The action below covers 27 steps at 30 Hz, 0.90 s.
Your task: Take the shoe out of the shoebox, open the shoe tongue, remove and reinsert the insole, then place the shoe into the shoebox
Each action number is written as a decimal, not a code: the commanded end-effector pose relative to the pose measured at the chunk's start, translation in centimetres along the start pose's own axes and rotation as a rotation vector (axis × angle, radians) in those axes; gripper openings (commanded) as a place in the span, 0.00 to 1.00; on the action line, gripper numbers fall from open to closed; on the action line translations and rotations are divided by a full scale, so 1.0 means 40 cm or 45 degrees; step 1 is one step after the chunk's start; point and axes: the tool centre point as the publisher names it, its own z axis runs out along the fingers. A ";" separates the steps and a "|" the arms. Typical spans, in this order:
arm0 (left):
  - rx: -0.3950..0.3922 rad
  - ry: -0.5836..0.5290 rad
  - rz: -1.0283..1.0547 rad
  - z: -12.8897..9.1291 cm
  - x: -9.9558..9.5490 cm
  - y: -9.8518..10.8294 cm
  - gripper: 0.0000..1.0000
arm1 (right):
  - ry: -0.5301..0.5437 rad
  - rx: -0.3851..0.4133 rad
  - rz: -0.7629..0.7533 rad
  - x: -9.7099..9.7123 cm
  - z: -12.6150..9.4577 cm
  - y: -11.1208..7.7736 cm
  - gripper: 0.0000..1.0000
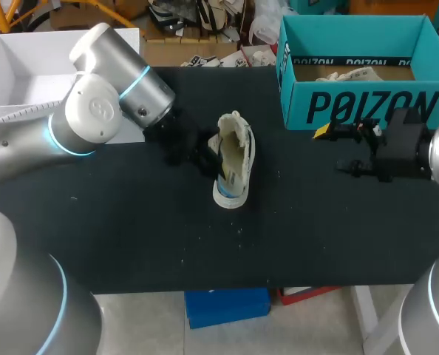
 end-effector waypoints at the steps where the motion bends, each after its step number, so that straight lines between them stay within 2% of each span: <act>1: -0.010 0.002 0.000 0.005 0.001 0.026 0.00 | -0.002 0.001 0.001 0.001 0.001 0.001 1.00; 12: -0.074 0.016 -0.022 -0.010 0.006 0.102 0.00 | -0.002 0.001 0.001 0.001 0.001 0.001 1.00; 23: -0.117 0.060 -0.015 -0.002 -0.003 0.138 0.00 | -0.002 0.001 0.001 0.001 0.001 0.001 1.00; 24: -0.119 0.064 -0.015 -0.001 -0.003 0.138 0.05 | -0.002 0.001 0.001 0.001 0.001 0.001 1.00; 25: -0.119 0.064 -0.014 -0.001 -0.007 0.134 0.19 | -0.002 0.001 0.001 0.001 0.001 0.001 1.00; 26: -0.117 0.065 -0.006 -0.004 -0.011 0.126 0.44 | -0.002 0.001 0.001 0.001 0.001 0.001 1.00; 27: -0.116 0.066 0.003 -0.009 -0.017 0.116 0.65 | -0.002 0.001 0.001 0.001 0.001 0.001 1.00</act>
